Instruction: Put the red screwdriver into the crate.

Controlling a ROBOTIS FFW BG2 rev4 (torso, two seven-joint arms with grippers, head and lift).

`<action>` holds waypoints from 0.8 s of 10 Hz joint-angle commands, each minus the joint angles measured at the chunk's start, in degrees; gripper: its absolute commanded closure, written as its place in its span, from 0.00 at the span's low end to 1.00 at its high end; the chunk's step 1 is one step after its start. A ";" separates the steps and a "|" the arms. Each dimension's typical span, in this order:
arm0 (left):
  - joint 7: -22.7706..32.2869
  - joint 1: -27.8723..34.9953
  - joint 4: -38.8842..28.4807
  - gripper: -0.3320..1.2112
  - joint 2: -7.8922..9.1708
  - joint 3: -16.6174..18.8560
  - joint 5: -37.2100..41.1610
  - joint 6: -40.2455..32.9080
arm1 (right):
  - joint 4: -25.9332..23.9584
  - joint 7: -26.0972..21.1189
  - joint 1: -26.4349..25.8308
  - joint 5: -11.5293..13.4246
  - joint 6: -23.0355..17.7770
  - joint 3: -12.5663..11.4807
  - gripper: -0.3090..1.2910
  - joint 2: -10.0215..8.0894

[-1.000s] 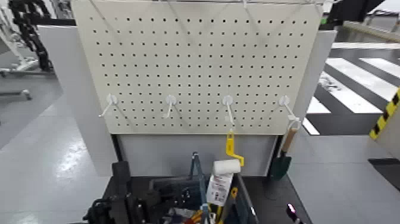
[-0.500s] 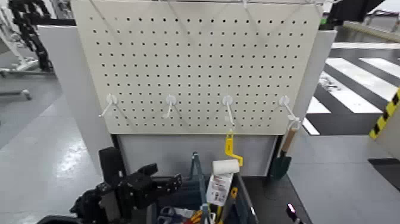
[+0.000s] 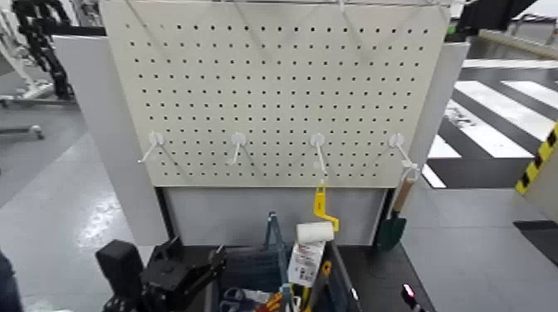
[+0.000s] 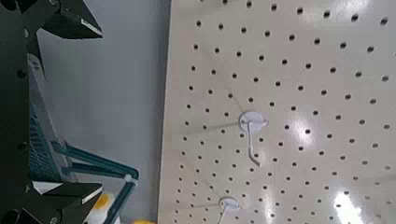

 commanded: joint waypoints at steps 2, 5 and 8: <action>5.12 6.36 -1.15 0.30 -2.27 0.72 -7.15 -5.76 | 0.68 0.00 0.47 -1.14 -2.34 -0.36 0.32 0.11; 6.17 8.55 -0.45 0.30 -2.53 0.98 -11.02 -8.31 | 0.68 -0.26 0.65 -0.35 -3.22 -0.45 0.32 0.20; 6.26 8.91 0.34 0.30 -2.35 0.90 -12.16 -9.54 | 0.60 -0.35 0.91 0.44 -3.84 -0.62 0.32 0.37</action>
